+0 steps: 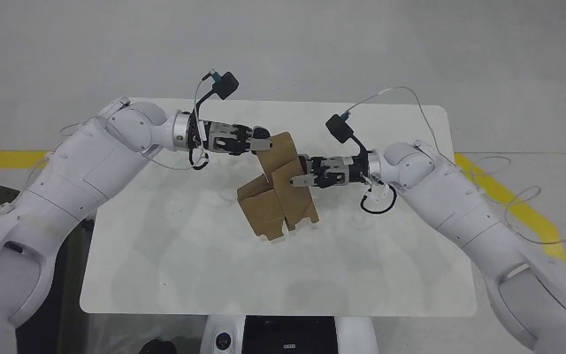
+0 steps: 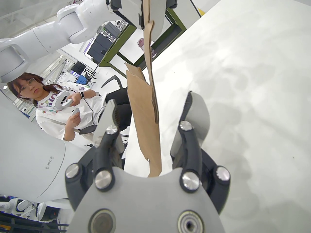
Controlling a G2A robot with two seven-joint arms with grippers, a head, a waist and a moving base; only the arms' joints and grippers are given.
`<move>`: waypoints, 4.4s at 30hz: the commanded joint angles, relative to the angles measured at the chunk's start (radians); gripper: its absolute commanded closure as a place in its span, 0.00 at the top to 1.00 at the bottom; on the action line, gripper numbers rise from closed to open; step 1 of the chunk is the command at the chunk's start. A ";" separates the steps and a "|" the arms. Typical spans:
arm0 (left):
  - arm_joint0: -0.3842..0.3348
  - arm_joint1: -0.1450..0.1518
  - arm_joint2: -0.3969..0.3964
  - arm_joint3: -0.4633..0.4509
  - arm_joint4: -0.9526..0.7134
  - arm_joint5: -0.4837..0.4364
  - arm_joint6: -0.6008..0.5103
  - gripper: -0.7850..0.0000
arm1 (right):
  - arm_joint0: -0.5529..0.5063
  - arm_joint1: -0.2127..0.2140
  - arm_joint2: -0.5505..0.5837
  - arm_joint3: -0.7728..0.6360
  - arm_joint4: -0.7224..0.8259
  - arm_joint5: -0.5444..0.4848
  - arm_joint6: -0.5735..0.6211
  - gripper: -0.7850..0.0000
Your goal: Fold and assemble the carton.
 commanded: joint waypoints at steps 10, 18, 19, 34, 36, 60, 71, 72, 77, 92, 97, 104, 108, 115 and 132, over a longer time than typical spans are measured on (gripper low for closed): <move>-0.037 0.008 0.068 -0.002 -0.052 -0.024 0.024 1.00 | 0.015 0.005 -0.032 -0.004 0.044 0.000 0.000 0.00; -0.045 0.023 0.063 0.044 -0.166 -0.059 0.059 1.00 | 0.002 0.009 -0.027 0.015 0.168 0.000 0.000 0.00; -0.045 0.025 0.059 0.053 -0.174 -0.064 0.064 1.00 | 0.002 0.009 -0.025 0.028 0.189 0.000 0.000 0.00; 0.007 0.041 0.028 0.132 -0.114 -0.122 0.123 1.00 | 0.009 -0.016 0.067 0.178 0.411 0.087 -0.015 0.00; 0.018 0.039 0.032 0.124 -0.119 -0.121 0.121 1.00 | 0.006 -0.022 0.078 0.185 0.409 0.095 -0.035 0.00; 0.070 -0.030 0.000 0.118 -0.207 0.001 -0.001 0.00 | -0.038 -0.089 0.167 0.219 0.335 0.114 -0.123 0.00; 0.088 -0.050 -0.039 0.131 -0.207 0.041 -0.040 0.00 | -0.053 -0.105 0.211 0.231 0.307 0.115 -0.107 0.00; 0.089 -0.051 -0.043 0.132 -0.207 0.043 -0.043 0.00 | -0.054 -0.106 0.215 0.232 0.304 0.114 -0.104 0.00; 0.097 -0.056 -0.062 0.132 -0.201 0.058 -0.058 0.00 | -0.059 -0.110 0.236 0.234 0.291 0.113 -0.093 0.51; 0.101 -0.033 -0.115 0.096 -0.111 0.111 -0.111 0.00 | -0.026 -0.061 0.355 0.283 0.081 0.000 0.000 1.00; 0.109 -0.004 -0.102 0.035 -0.055 0.113 -0.113 0.00 | -0.053 -0.027 0.374 0.201 0.011 0.000 0.000 1.00; 0.113 0.038 -0.061 -0.021 -0.033 0.116 -0.116 0.00 | -0.056 0.016 0.336 0.156 -0.021 0.000 0.000 1.00; 0.105 0.058 -0.032 -0.054 -0.040 0.111 -0.112 0.00 | -0.047 0.035 0.288 0.143 -0.012 0.000 0.000 1.00; 0.082 0.082 0.019 -0.080 -0.062 0.102 -0.102 0.00 | -0.031 0.062 0.180 0.088 0.048 0.000 0.000 1.00; 0.019 0.098 0.131 -0.088 -0.084 0.059 -0.059 0.00 | 0.039 0.121 -0.021 0.023 0.211 0.000 0.000 0.00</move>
